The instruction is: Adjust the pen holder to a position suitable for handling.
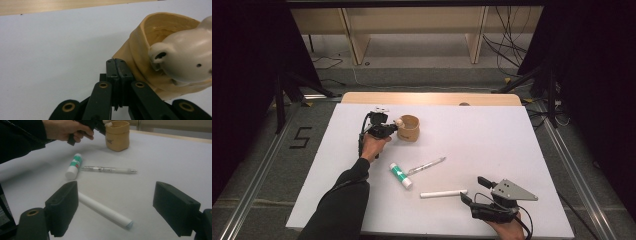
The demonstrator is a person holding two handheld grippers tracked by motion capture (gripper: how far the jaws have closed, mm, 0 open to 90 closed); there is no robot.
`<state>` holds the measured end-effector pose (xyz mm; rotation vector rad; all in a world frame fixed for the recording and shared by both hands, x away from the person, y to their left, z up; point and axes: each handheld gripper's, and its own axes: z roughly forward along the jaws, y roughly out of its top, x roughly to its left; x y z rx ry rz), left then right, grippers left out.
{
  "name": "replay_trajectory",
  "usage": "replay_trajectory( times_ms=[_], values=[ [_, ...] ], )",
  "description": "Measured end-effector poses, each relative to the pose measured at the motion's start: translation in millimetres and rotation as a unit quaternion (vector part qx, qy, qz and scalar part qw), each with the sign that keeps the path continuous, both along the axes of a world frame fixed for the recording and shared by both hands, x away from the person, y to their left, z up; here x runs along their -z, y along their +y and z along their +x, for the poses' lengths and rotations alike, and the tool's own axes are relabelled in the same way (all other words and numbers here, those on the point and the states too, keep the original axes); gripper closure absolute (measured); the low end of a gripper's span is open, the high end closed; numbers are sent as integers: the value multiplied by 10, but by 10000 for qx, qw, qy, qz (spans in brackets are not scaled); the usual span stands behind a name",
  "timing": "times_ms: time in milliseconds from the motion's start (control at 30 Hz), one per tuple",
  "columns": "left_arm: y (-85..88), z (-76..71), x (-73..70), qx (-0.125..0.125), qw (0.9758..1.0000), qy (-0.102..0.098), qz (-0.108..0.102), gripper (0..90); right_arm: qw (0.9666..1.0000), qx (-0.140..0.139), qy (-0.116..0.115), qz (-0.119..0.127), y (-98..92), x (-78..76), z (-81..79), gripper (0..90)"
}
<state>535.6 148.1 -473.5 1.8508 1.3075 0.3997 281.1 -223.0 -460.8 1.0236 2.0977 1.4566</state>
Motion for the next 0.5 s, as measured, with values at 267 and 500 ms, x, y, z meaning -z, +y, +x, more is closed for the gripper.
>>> replay_trajectory(
  times_ms=[267,500],
  values=[
    [-100,50,-6,101,9999,-22,31,896,10000,-11,19,3,-3,4,3,214],
    [-198,72,-30,188,9998,-61,103,896,10000,-13,20,10,-6,3,1,214]
  ],
)
